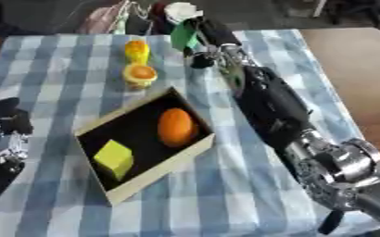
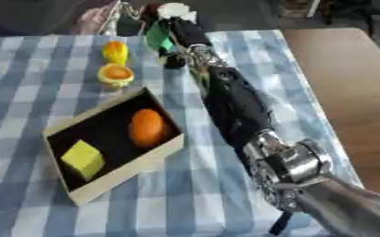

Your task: Pick up objects on the table and place them in the box.

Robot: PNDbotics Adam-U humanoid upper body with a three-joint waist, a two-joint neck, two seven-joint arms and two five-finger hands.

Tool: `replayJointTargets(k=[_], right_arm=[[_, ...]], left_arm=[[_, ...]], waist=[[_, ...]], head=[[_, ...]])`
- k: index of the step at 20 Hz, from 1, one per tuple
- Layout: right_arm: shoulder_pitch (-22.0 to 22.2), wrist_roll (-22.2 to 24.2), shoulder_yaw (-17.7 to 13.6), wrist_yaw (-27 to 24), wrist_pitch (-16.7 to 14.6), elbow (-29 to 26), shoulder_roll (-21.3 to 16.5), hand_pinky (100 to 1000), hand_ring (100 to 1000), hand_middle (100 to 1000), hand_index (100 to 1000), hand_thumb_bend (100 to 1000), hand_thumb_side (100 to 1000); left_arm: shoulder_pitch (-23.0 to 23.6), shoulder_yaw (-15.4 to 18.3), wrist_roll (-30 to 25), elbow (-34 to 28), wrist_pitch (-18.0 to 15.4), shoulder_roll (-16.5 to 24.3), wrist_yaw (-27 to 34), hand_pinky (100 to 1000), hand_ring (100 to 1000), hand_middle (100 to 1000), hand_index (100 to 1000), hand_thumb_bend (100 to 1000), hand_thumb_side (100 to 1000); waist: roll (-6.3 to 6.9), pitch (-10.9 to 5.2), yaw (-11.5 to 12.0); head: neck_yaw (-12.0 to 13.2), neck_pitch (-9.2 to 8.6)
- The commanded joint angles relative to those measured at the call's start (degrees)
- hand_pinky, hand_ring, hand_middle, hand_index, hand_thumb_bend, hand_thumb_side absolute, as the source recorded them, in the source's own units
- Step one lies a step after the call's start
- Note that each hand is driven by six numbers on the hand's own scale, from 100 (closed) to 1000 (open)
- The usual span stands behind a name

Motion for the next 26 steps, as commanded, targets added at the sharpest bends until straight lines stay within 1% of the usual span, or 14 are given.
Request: replayJointTargets(k=[1,3,5,7,8,9,11,14,17,20,23,26], right_arm=[[-0.93,3.8,3.04,-6.99,-5.64,-5.3,-3.41,834,742,584,760,100,109],[-0.08,6.94,5.3,-12.15,-8.75,-8.05,-4.68,839,743,589,767,100,122],[0.96,10.16,7.4,-17.51,-11.02,-10.79,-5.81,843,744,592,770,100,136],[1.56,12.86,8.58,-21.68,-11.46,-12.78,-6.62,843,744,592,770,100,136],[2.01,14.16,9.52,-23.17,-11.92,-13.65,-6.63,850,747,601,781,100,163],[2.92,16.08,11.13,-25.2,-13.16,-14.82,-6.66,850,747,602,782,100,168],[4.28,19.51,13.23,-28.94,-14.35,-16.81,-6.99,853,748,604,783,100,180],[5.84,23.61,15.64,-33.17,-15.12,-19.13,-7.47,856,749,604,785,100,190],[7.6,27.4,18.37,-35.5,-16.55,-21.4,-7.87,858,754,607,788,100,201],[8.88,30.13,20.2,-36.48,-18.11,-23.24,-7.98,859,758,610,789,100,205],[9.75,32.29,21.94,-36.67,-20.07,-24.65,-7.83,860,763,614,792,100,205],[10.2,33.88,23.16,-35.84,-21.98,-24.84,-7.57,859,768,621,796,100,199]], left_arm=[[-0.09,0.79,0.13,-0.39,0.16,0.25,-0.48,676,580,607,803,195,582],[-0.05,0.94,0.16,-0.31,0.17,0.27,-0.55,676,580,607,803,195,584],[0.02,1.05,0.15,-0.24,0.16,0.3,-0.62,676,579,607,803,194,585],[0.08,1.12,0.17,-0.23,0.15,0.31,-0.7,676,579,607,803,194,585],[0.09,1.15,0.2,-0.22,0.16,0.32,-0.71,676,579,607,803,193,588],[0.1,1.19,0.24,-0.19,0.19,0.33,-0.7,676,580,608,803,192,589],[0.12,1.19,0.19,-0.19,0.18,0.32,-0.67,676,580,608,804,193,590],[0.22,1.3,0.18,-0.22,0.19,0.33,-0.71,676,580,608,804,193,590],[0.26,1.34,0.2,-0.19,0.21,0.37,-0.74,678,581,609,805,187,594],[0.21,1.33,0.06,-0.15,0.11,0.34,-0.71,679,585,610,806,181,596],[0.17,1.3,-0.1,-0.12,0.01,0.33,-0.7,680,590,611,806,175,598],[0.13,1.26,-0.23,-0.14,-0.07,0.31,-0.67,681,592,612,806,172,598]], waist=[[-0.6,-0.23,-0.61],[-0.69,-0.27,-1.26],[-0.74,-0.31,-1.75],[-0.77,-0.33,-1.96],[-0.8,-0.34,-2.11],[-0.82,-0.37,-2.36],[-0.82,-0.41,-2.53],[-0.85,-0.46,-2.52],[-1.0,-0.49,-2.56],[-1.1,-0.5,-2.62],[-1.14,-0.47,-2.58],[-1.09,-0.43,-2.49]], head=[[0.8,0.25],[1.21,0.25],[1.56,0.25],[1.73,0.25],[1.78,0.25],[1.92,0.25],[2.08,0.25],[2.13,0.25],[2.23,0.25],[2.32,0.25],[2.21,0.25],[2.16,0.25]])
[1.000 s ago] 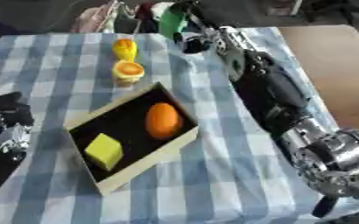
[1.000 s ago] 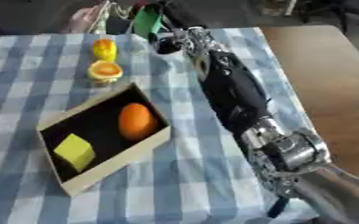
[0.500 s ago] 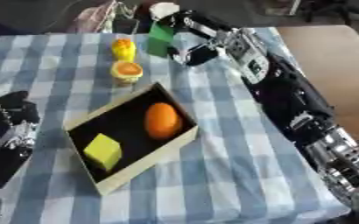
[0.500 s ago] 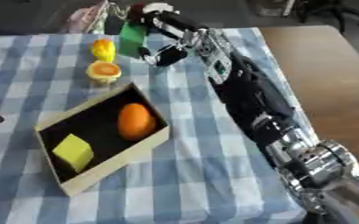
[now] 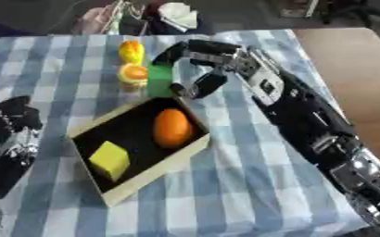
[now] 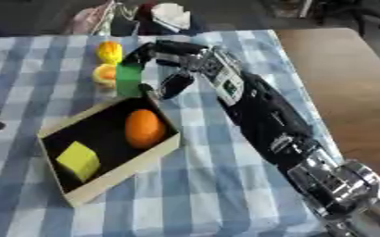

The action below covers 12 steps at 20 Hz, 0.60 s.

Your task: Pick up objects on the table and place them in the box.

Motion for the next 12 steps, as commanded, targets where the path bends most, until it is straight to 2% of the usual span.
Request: replayJointTargets(k=[1,6,9,10,11,12], right_arm=[[-0.83,1.68,1.06,0.93,-2.07,-1.37,-0.94,859,771,624,798,100,192],[-1.03,1.55,1.85,5.46,-5.17,-0.72,-0.2,859,786,697,845,100,220],[-1.36,1.18,1.84,8.07,-6.33,-0.02,0.18,871,815,785,904,100,331],[-1.52,1.17,1.74,8.99,-6.67,0.21,0.27,873,819,794,910,100,342],[-1.69,1.31,1.66,9.9,-6.97,0.42,0.3,884,843,844,934,100,411],[-1.89,1.58,1.53,10.79,-7.24,0.59,0.31,886,847,854,939,100,419]], left_arm=[[-0.36,0.45,-0.28,-0.55,-0.14,0.39,-0.11,681,593,612,807,170,599],[-0.39,0.41,-0.38,-0.54,-0.16,0.31,-0.09,681,593,613,807,169,600],[-0.4,0.4,-0.41,-0.54,-0.17,0.29,-0.09,681,594,613,807,167,601],[-0.4,0.41,-0.4,-0.54,-0.17,0.28,-0.09,681,594,613,807,167,601],[-0.39,0.41,-0.4,-0.55,-0.17,0.28,-0.08,682,594,613,807,167,601],[-0.38,0.42,-0.39,-0.55,-0.16,0.28,-0.08,682,594,613,807,166,601]], waist=[[-0.63,-0.43,0.11],[-0.61,-0.42,0.19],[-0.6,-0.44,0.24],[-0.58,-0.45,0.27],[-0.57,-0.47,0.28],[-0.56,-0.49,0.28]], head=[[0.03,0.25],[-0.04,0.25],[-0.11,0.25],[-0.13,0.25],[-0.13,0.25],[-0.13,0.25]])
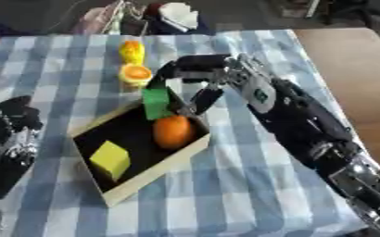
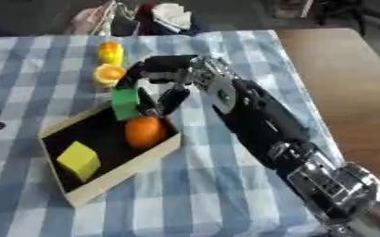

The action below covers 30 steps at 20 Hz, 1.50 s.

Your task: Pick up objects on the table and place them in the box.

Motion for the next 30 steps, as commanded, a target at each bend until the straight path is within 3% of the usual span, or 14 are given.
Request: replayJointTargets(k=[1,5,8,16,21,30], right_arm=[[-1.93,1.74,-0.79,2.93,-2.35,0.02,-0.46,897,864,896,957,100,472],[-3.09,2.88,-1.94,5.35,-2.87,0.26,-1.23,915,899,965,985,100,549],[-4.16,3.48,-3.0,6.96,-2.71,0.06,-2.34,919,918,996,992,100,543],[-8.18,0.0,-7.46,7.89,-0.55,-0.69,-4.3,910,905,961,982,100,314],[-12.73,-1.9,-11.47,6.82,2.38,6.85,-0.26,912,892,949,981,100,315],[-15.29,-5.58,-20.59,19.2,11.58,19.18,9.96,921,886,932,980,100,521]], left_arm=[[-0.37,0.44,-0.08,-0.55,-0.05,0.3,-0.08,681,594,613,807,166,601],[-0.3,0.46,-0.03,-0.5,-0.01,0.32,-0.07,681,594,613,808,166,601],[-0.23,0.5,0.01,-0.48,0.0,0.32,-0.11,681,594,613,807,166,601],[0.0,0.57,0.13,-0.46,0.05,0.25,-0.11,680,592,612,807,164,602],[-0.01,0.35,-0.06,-0.62,-0.01,0.11,0.09,680,592,610,807,162,601],[-0.61,-0.41,-0.84,-1.21,-0.06,-0.25,0.82,679,590,609,807,163,600]], waist=[[-0.57,-0.52,0.03],[-0.61,-0.62,-0.13],[-0.63,-0.68,-0.24],[-0.49,-0.88,-0.44],[-0.12,-1.02,-0.05],[0.36,-0.63,3.07]], head=[[-0.08,0.25],[-0.1,0.25],[-0.12,0.25],[-0.12,0.25],[-0.51,0.25],[-2.99,0.25]])
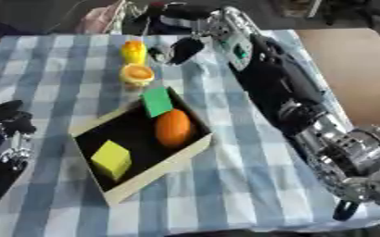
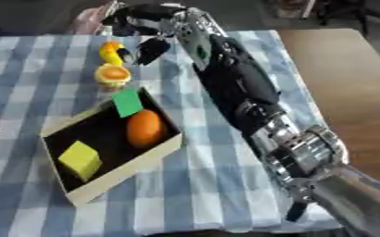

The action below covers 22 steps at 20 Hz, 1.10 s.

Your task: Pick up objects on the table and place them in the box.

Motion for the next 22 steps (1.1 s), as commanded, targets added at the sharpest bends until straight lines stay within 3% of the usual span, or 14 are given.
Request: replayJointTargets(k=[1,4,9,22], right_arm=[[-1.43,-1.24,-3.01,4.17,3.55,2.29,2.35,921,886,931,980,100,529],[-1.12,-2.69,-5.11,6.86,7.33,3.82,4.28,920,883,930,979,100,578],[-0.7,-5.3,-6.55,11.16,11.94,5.02,6.17,915,881,929,978,100,563],[1.41,-12.97,-7.89,26.3,21.45,7.54,7.85,885,874,920,969,100,339]], left_arm=[[-0.78,-0.43,-0.55,-1.21,-0.14,-0.05,0.34,679,590,608,807,164,600],[-0.91,-0.73,-0.89,-1.24,-0.19,-0.09,0.43,679,589,606,807,164,600],[-1.02,-1.01,-1.23,-1.34,-0.23,-0.13,0.51,679,589,605,807,166,600],[-1.25,-1.07,-1.37,-1.56,-0.21,-0.18,0.5,679,589,603,808,167,598]], waist=[[0.32,-0.58,0.69],[0.22,-0.46,2.1],[0.16,-0.31,3.6],[0.28,-0.09,4.45]], head=[[-1.01,0.25],[-1.79,0.25],[-2.51,0.25],[-2.81,0.25]])
